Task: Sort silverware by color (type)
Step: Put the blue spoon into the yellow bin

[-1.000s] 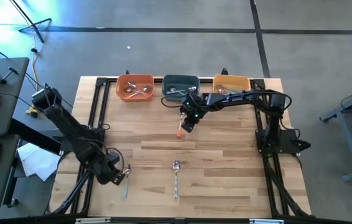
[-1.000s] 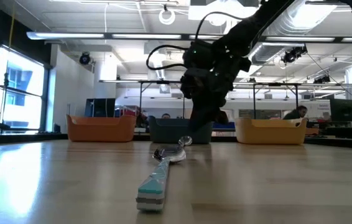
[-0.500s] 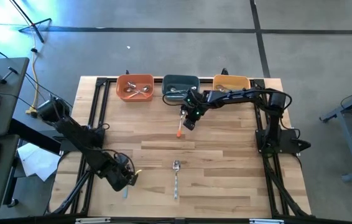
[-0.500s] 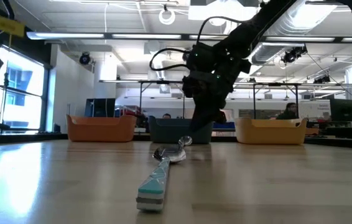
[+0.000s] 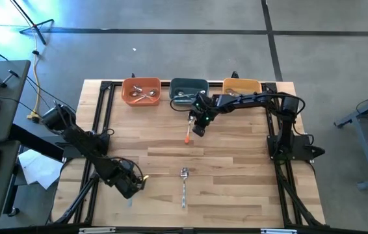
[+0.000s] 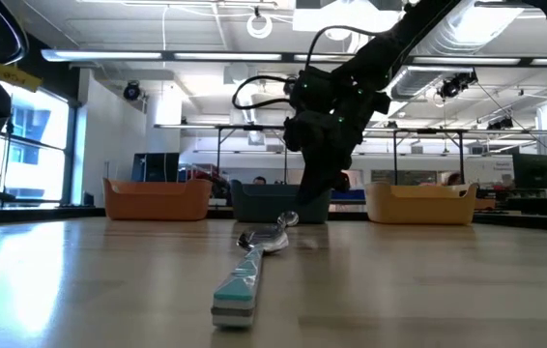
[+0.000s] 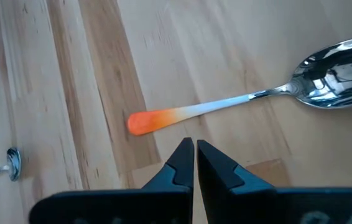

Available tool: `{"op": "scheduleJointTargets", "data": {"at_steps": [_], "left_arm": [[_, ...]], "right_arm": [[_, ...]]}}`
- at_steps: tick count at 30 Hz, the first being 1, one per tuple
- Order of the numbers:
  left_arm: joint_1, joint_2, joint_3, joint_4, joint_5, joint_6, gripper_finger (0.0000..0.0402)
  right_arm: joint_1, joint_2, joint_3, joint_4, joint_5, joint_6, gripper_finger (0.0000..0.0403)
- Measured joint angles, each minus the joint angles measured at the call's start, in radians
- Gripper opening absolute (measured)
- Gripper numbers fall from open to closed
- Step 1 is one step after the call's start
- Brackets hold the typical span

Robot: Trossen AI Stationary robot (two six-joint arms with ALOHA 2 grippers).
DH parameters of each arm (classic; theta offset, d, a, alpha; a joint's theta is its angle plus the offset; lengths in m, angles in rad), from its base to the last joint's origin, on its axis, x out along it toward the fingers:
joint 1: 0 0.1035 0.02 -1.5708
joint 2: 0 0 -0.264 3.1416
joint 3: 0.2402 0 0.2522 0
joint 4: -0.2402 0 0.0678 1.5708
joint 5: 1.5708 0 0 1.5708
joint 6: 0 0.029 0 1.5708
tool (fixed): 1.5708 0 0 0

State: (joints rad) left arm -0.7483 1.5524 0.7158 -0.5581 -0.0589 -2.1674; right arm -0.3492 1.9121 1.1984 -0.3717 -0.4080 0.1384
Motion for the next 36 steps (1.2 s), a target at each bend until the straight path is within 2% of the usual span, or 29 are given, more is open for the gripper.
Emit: {"op": "scheduleJointTargets", "data": {"at_steps": [3,7,11,15,19,24,26,29,32,36], "left_arm": [[0.000,0.000,-0.001,-0.002,-0.002,0.030,0.0015],[0.001,-0.019,-0.003,0.000,-0.039,0.037,0.0010],[0.011,-0.087,-0.009,-0.031,-0.214,0.033,0.0004],[0.047,-0.196,-0.007,-0.106,-0.288,0.063,0.0004],[0.129,-0.324,-0.006,-0.176,-0.380,0.165,0.0002],[0.319,-0.465,-0.005,-0.246,-0.531,0.396,0.0001],[0.435,-0.511,-0.005,-0.265,-0.575,0.525,0.0001],[0.623,-0.563,-0.005,-0.209,-0.614,0.742,0.0001],[0.797,-0.590,-0.005,0.002,-0.587,1.001,0.0001],[0.989,-0.570,-0.003,0.346,-0.423,1.298,0.0001]], "right_arm": [[-0.001,0.000,0.000,0.000,0.000,-0.013,0.0004],[-0.019,-0.003,0.000,-0.006,-0.029,-0.013,0.0004],[-0.052,-0.030,-0.001,-0.018,-0.038,-0.047,0.0004],[-0.091,-0.084,-0.001,-0.043,-0.028,-0.061,0.0004],[-0.116,-0.170,-0.001,-0.043,-0.006,-0.061,0.0004],[-0.124,-0.273,-0.001,-0.010,-0.003,-0.060,0.0004],[-0.124,-0.296,-0.001,0.016,-0.003,-0.033,0.0004],[-0.122,-0.310,-0.001,0.074,-0.003,0.030,0.0005],[-0.107,-0.313,-0.001,0.151,0.001,0.085,0.0009],[-0.070,-0.311,-0.001,0.259,0.001,0.158,0.0032]]}}
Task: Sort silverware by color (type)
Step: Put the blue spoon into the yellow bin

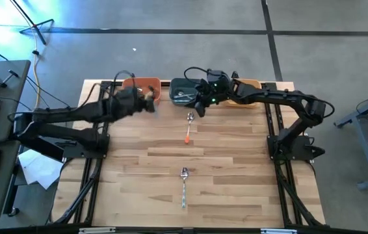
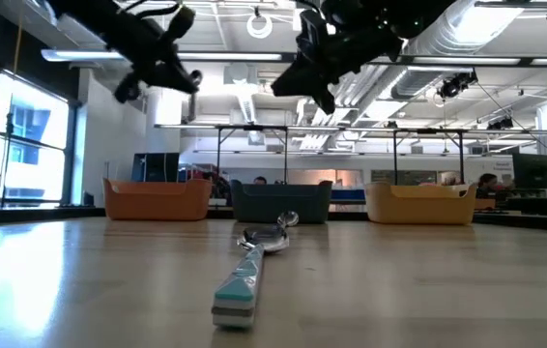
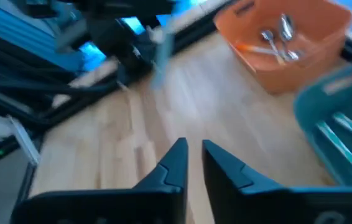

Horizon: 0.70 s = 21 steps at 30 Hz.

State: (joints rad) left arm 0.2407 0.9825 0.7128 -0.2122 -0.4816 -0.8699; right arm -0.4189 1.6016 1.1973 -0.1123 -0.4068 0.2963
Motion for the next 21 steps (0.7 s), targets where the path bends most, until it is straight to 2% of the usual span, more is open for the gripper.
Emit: {"op": "scheduleJointTargets", "data": {"at_steps": [4,8,16,21], "left_arm": [[0.145,0.063,0.000,0.222,0.179,0.103,0.0001],[0.215,0.148,0.000,0.385,0.309,0.116,0.0001],[0.224,0.313,0.000,0.675,0.382,0.064,0.0001],[0.223,0.369,0.019,0.739,0.389,0.051,0.0001]], "right_arm": [[0.034,0.000,0.000,0.060,0.073,0.040,0.0074],[0.058,0.000,0.000,0.100,0.157,0.072,0.0115],[0.095,0.001,0.000,0.185,0.304,0.106,0.0159],[0.105,0.001,0.000,0.159,0.434,0.105,0.0165]]}}
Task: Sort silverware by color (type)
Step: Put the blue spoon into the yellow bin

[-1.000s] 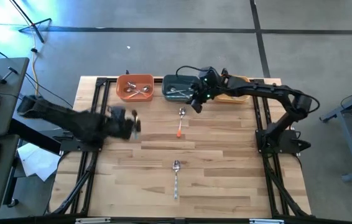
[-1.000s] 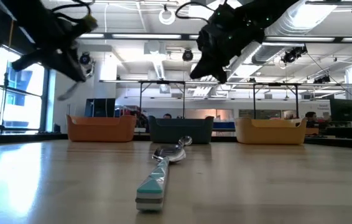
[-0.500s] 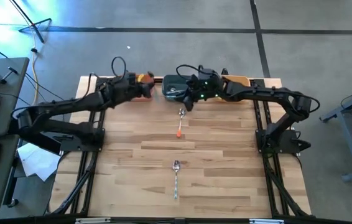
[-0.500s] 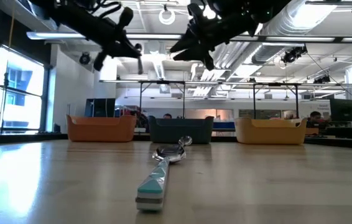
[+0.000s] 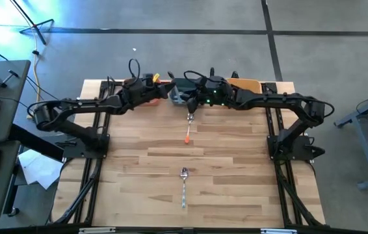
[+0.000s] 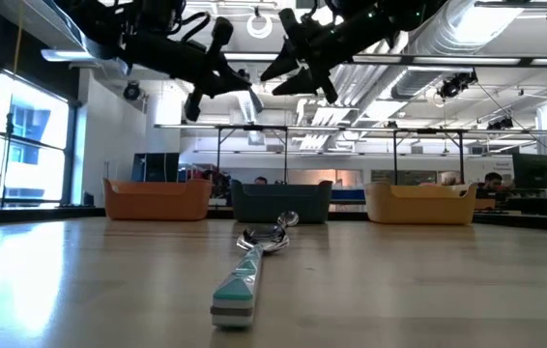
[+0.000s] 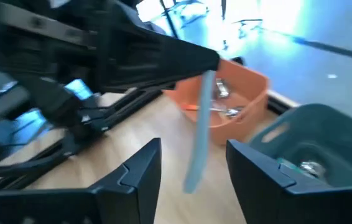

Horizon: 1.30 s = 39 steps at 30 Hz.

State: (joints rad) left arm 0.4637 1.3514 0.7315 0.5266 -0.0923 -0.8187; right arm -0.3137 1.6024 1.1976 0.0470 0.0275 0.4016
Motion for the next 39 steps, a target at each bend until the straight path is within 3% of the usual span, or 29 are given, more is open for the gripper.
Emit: {"op": "scheduleJointTargets", "data": {"at_steps": [18,23,29,35,39], "left_arm": [[-0.006,0.082,0.126,0.003,0.063,0.053,0.0000],[-0.007,0.112,0.143,0.000,0.107,0.046,0.0000],[-0.007,0.135,0.150,0.006,0.112,0.043,0.0001],[0.000,0.137,0.149,0.004,0.127,0.052,0.0027],[0.015,0.136,0.150,-0.003,0.178,0.047,0.0059]], "right_arm": [[-0.027,0.033,0.000,0.024,0.012,-0.070,0.0160],[-0.026,0.040,0.000,0.034,0.006,-0.071,0.0117],[-0.029,0.042,0.000,0.025,0.024,-0.062,0.0018],[-0.033,0.041,0.001,-0.011,0.020,-0.070,0.0033],[-0.059,0.022,0.000,-0.123,0.030,-0.096,0.0016]]}}
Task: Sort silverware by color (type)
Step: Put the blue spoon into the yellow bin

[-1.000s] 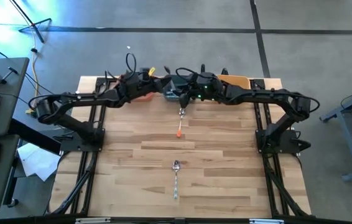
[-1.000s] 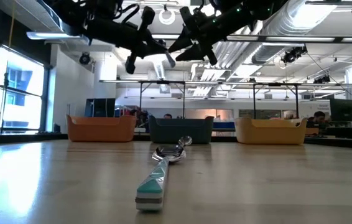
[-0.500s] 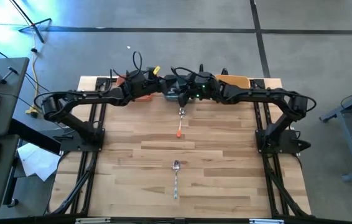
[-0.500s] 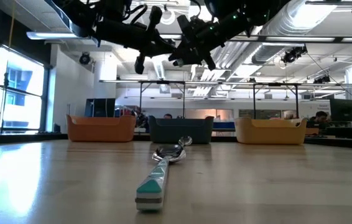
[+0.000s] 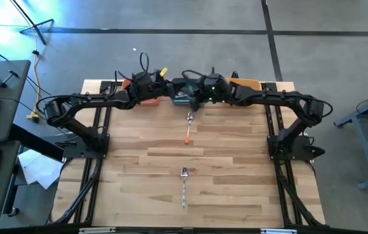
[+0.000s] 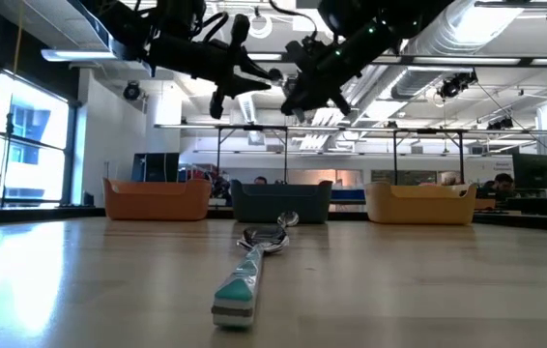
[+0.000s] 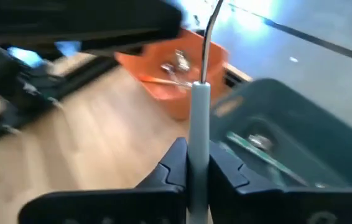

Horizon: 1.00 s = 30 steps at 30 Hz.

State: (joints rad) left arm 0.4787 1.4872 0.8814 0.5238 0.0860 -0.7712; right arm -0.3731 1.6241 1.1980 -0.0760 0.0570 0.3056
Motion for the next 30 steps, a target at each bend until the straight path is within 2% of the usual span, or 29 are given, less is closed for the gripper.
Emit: {"op": "scheduleJointTargets", "data": {"at_steps": [7,12,18,22,30], "left_arm": [[0.020,0.000,0.000,-0.029,0.010,0.023,0.0094],[0.025,0.000,0.000,-0.089,0.009,0.024,0.0090],[0.016,0.000,0.000,-0.114,0.009,0.059,0.0078],[0.016,0.000,0.000,-0.116,0.010,0.061,0.0072],[0.004,0.000,0.000,-0.116,0.013,0.067,0.0058]], "right_arm": [[-0.090,-0.103,0.000,-0.230,0.011,-0.081,0.0024],[-0.181,-0.161,0.000,-0.477,0.013,-0.239,0.0016],[-0.322,-0.147,-0.002,-0.779,0.027,-0.444,0.0019],[-0.412,-0.126,-0.003,-0.840,0.063,-0.540,0.0025],[-0.543,-0.092,-0.003,-0.890,0.028,-0.717,0.0016]]}}
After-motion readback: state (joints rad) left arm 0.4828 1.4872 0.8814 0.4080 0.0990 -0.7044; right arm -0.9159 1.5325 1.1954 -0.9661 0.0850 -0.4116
